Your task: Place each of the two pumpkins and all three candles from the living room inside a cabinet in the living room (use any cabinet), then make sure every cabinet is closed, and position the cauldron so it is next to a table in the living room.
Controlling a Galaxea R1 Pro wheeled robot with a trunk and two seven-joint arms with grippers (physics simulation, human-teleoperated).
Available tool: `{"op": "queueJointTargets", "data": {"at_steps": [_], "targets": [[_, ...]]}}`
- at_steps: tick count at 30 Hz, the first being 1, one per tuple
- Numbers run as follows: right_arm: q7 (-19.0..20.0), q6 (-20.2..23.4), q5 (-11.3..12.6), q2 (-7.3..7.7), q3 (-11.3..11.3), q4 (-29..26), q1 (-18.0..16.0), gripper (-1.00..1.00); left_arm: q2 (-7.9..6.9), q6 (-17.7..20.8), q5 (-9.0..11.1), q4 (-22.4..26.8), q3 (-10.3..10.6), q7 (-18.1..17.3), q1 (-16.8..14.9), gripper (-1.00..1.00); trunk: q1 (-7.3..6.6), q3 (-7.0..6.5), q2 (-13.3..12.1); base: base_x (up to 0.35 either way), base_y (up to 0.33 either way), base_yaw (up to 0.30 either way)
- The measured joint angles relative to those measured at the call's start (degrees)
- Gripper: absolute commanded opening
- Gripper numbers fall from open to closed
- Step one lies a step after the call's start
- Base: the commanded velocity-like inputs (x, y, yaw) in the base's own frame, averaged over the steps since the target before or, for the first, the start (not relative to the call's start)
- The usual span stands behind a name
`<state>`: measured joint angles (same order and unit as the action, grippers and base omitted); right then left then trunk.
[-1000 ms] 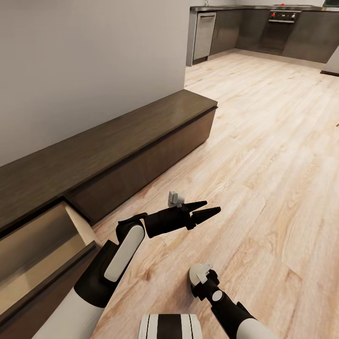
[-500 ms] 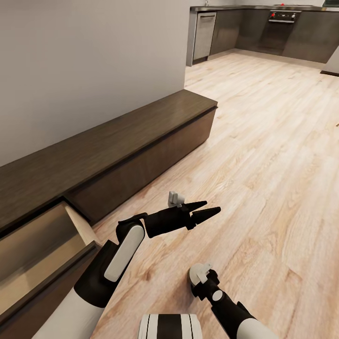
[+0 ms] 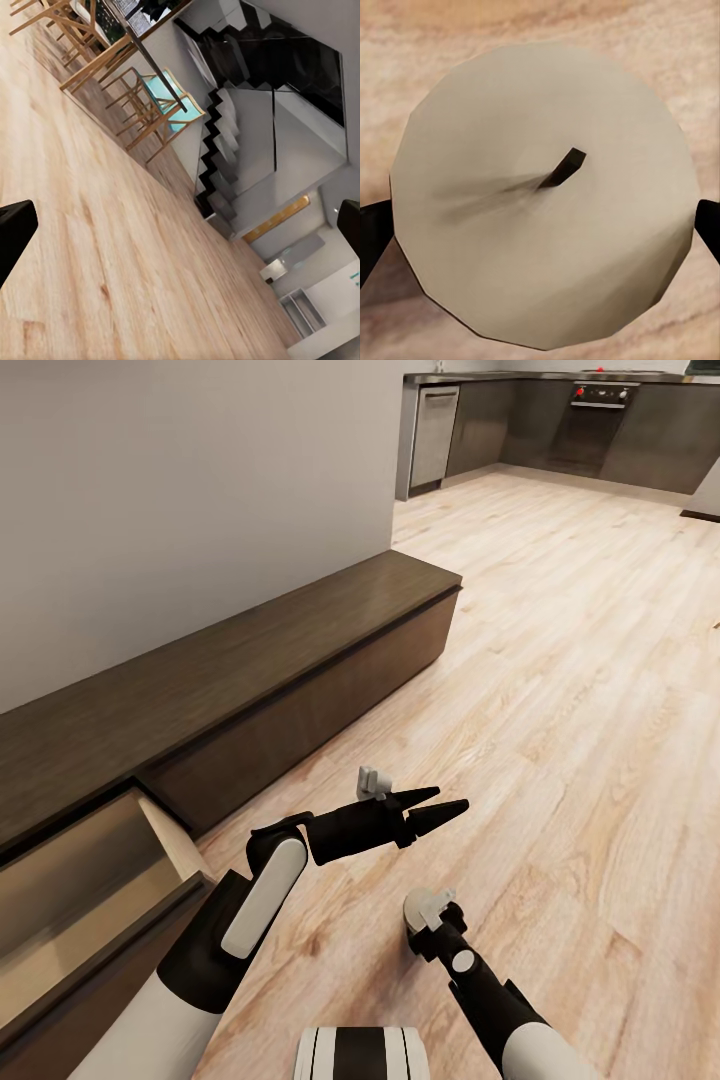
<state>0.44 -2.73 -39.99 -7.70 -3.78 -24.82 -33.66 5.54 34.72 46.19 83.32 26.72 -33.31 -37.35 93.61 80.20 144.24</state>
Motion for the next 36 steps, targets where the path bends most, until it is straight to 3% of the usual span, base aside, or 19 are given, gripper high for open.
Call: {"op": "queueJointTargets", "data": {"at_steps": [27, 30, 36], "targets": [[0.1, 0.3, 0.1, 0.17, 0.0, -2.5, 0.0, -1.0, -0.1, 0.0, 0.0, 0.1, -0.3, -0.3, 0.0, 1.0, 0.0, 0.0, 0.0, 0.0, 0.0, 0.0], [-0.9, -0.7, 0.5, -0.16, 0.9, -3.6, -1.0, -1.0, -1.05, -0.2, 0.9, -0.3, -1.3, -0.3, 1.0, 1.0, 0.0, -0.01, 0.0, 0.0, 0.0, 0.0], [0.2, -2.1, 0.5, -0.13, 0.4, -5.8, -2.5, -1.0, -0.94, 0.0, 2.3, -0.3, -2.3, -0.3, 2.9, 1.0, 0.0, 0.0, 0.0, 0.0, 0.0, 0.0]]}}
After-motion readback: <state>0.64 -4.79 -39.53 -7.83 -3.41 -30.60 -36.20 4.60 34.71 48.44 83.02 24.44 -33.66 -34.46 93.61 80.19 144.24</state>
